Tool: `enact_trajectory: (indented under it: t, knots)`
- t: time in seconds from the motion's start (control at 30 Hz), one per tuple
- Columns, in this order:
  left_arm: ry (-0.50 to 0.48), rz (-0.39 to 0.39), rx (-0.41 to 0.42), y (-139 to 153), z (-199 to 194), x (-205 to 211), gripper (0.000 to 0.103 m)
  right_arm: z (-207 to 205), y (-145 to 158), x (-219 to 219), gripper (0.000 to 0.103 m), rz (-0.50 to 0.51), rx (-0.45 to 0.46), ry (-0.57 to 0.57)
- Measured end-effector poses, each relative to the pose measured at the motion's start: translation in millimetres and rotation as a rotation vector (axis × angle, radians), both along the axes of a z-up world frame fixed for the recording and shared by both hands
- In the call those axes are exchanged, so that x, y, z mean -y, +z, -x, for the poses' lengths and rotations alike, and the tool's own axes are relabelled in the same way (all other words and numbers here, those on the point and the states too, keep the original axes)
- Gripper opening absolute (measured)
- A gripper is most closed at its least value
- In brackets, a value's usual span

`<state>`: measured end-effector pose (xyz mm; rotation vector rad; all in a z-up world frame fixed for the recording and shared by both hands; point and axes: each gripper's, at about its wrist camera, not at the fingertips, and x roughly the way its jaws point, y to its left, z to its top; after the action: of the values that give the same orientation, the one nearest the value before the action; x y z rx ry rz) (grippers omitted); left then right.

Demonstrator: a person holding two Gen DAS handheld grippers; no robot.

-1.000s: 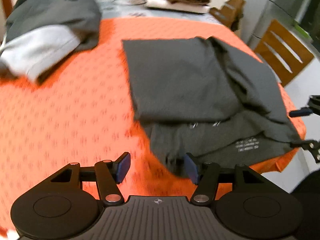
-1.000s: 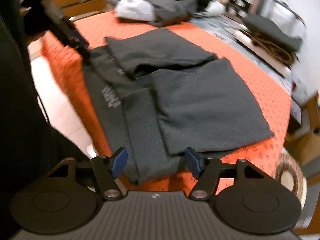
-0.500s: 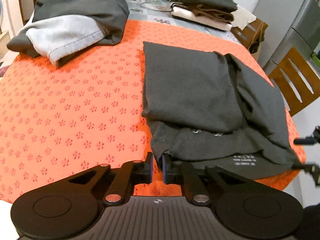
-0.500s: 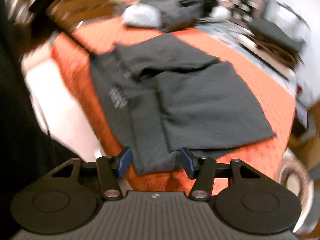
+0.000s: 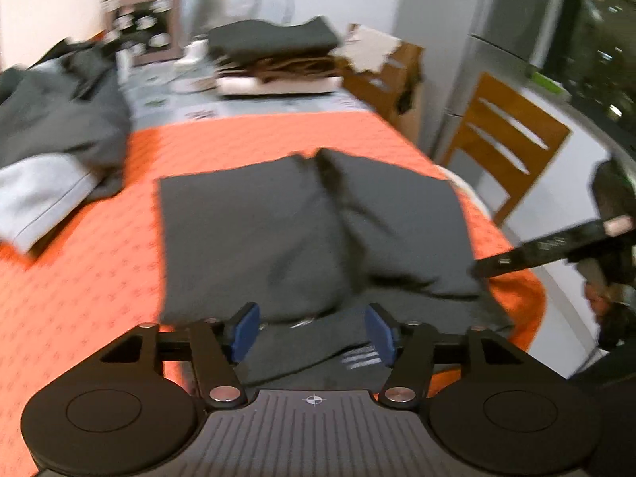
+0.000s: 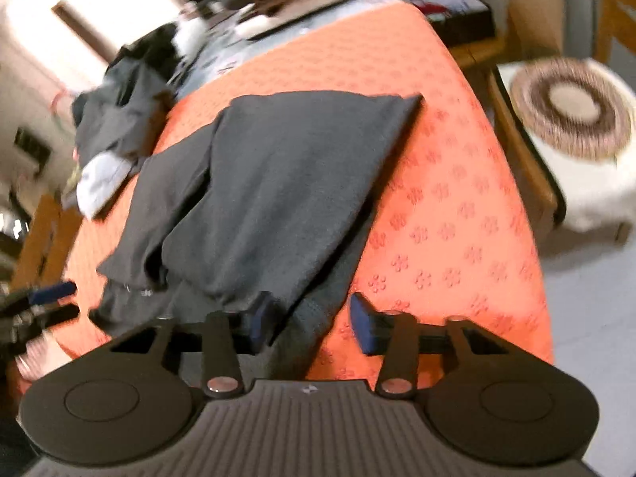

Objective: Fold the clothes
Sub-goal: 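Grasp the garment edge with the right gripper and fold it over toward the left gripper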

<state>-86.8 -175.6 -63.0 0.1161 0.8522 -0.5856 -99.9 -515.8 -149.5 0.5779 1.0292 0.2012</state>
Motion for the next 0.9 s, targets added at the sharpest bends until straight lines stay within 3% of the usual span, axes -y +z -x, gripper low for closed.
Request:
enact_trajectory:
  t: [0.1,0.33,0.5,0.57,0.6,0.63,0.7,0.83,0.9]
  knots:
    - [-0.094,0.024,0.000,-2,1,29,0.073,-4,-7,1,0.015,-0.065,-0.031,-0.034]
    - [-0.288,0.180,-0.099,-5,0,97,0.081,-10,18,1,0.012,-0.128,0.012,-0.005]
    - [-0.304,0.071,-0.040,-13,8,136,0.079,-15,33,1,0.012,-0.147,0.036,0.008]
    - [-0.292,0.023,-0.023,-17,9,144,0.071,-16,38,0,0.012,-0.153,0.048,0.015]
    - [-0.298,0.007,-0.029,-19,9,146,0.056,-17,39,0,0.012,-0.156,0.053,0.016]
    - [-0.311,0.000,-0.041,-21,8,147,0.032,-17,41,1,0.012,-0.159,0.058,0.017]
    - [-0.313,-0.011,-0.028,-21,9,145,0.010,-18,41,3,0.012,-0.162,0.061,0.021]
    - [-0.288,0.017,-0.019,-15,5,137,0.007,-19,35,17,0.022,-0.200,0.059,-0.021]
    - [-0.275,0.027,-0.013,-11,4,133,0.007,-20,26,31,0.046,-0.245,0.044,-0.104]
